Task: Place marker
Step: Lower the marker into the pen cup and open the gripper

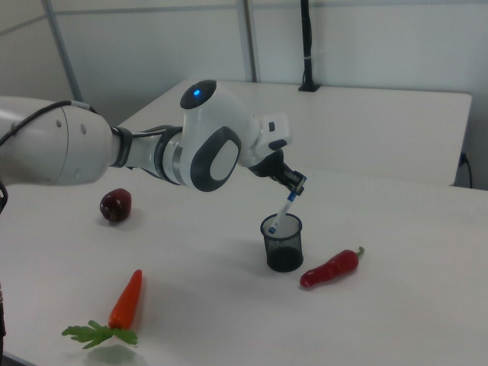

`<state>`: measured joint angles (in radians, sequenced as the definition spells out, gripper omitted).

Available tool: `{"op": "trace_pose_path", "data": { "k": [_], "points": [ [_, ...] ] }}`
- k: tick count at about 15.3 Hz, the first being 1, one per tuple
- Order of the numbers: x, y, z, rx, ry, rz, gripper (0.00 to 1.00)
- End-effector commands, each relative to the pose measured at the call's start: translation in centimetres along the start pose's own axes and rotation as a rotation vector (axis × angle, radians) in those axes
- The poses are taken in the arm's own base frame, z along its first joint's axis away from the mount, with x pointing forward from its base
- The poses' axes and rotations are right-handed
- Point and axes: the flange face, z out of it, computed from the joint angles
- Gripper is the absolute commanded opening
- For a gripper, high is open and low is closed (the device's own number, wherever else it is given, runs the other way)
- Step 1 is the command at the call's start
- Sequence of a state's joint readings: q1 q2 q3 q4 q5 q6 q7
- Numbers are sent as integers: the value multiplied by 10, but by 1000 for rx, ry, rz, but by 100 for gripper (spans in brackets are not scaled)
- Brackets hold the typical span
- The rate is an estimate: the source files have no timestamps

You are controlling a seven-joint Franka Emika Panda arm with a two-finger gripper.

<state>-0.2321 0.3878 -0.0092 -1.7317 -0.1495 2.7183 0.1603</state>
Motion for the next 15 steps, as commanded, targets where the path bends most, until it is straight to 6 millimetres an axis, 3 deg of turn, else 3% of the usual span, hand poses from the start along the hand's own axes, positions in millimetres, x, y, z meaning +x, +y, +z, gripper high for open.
{"op": "trace_pose_path", "data": {
  "k": [1,5,6,8,9,11,15],
  "points": [
    [-7,10,-5,-16,-3,-7,23],
    [-5,10,-9,-14,3,-1,71],
    [-4,9,-10,-13,4,-2,73],
    [-3,5,-11,-9,8,-5,95],
    [-2,1,-14,-6,9,-7,100],
    [4,-13,-24,5,-2,-17,100],
    [15,-72,-68,20,-145,-85,100]
  ]
}}
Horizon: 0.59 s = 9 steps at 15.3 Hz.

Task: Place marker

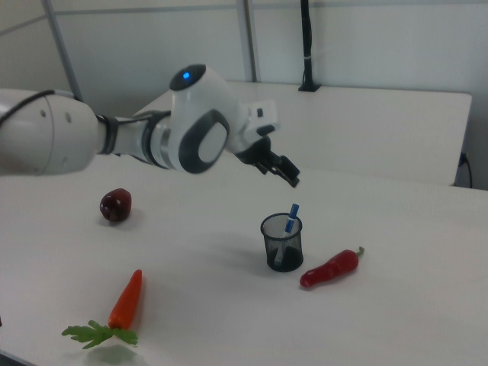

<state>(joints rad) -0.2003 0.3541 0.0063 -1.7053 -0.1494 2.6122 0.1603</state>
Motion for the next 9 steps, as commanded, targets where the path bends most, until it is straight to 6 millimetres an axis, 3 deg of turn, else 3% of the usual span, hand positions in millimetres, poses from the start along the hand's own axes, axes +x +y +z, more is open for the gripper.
{"op": "trace_pose_path", "data": {
  "k": [1,4,9],
  "points": [
    [5,-61,-54,9,-137,-76,100],
    [-8,-114,-79,14,-252,-157,100],
    [-32,-153,-135,-2,-420,-234,100]
  ]
}}
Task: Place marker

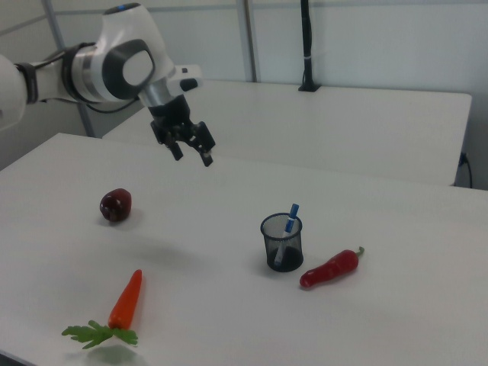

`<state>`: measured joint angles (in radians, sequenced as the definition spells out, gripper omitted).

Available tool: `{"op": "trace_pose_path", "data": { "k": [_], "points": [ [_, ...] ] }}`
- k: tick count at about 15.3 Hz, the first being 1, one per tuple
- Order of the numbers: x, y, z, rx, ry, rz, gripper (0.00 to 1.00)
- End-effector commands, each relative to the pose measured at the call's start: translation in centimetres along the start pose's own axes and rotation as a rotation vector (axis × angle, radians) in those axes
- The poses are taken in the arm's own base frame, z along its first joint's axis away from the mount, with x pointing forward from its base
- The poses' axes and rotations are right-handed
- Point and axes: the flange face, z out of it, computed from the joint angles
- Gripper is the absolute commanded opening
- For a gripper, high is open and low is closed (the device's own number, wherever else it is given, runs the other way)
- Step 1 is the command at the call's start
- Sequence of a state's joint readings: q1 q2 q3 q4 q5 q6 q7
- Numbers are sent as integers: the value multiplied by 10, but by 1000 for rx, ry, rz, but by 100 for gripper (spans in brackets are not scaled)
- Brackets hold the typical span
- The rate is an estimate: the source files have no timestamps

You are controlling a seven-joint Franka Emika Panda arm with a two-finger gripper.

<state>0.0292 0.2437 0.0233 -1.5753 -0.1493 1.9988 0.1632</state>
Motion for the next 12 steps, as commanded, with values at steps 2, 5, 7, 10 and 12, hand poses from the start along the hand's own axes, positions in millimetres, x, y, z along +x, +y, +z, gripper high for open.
{"op": "trace_pose_path", "data": {
  "k": [2,5,7,10,12],
  "points": [
    [-38,-26,-47,-15,-125,-53,100],
    [-58,-17,-84,73,-160,-24,100],
    [-68,-15,-96,77,-195,-54,100],
    [-76,-10,-105,74,-216,-56,100],
    [-73,-8,-103,73,-213,-54,100]
  ]
}}
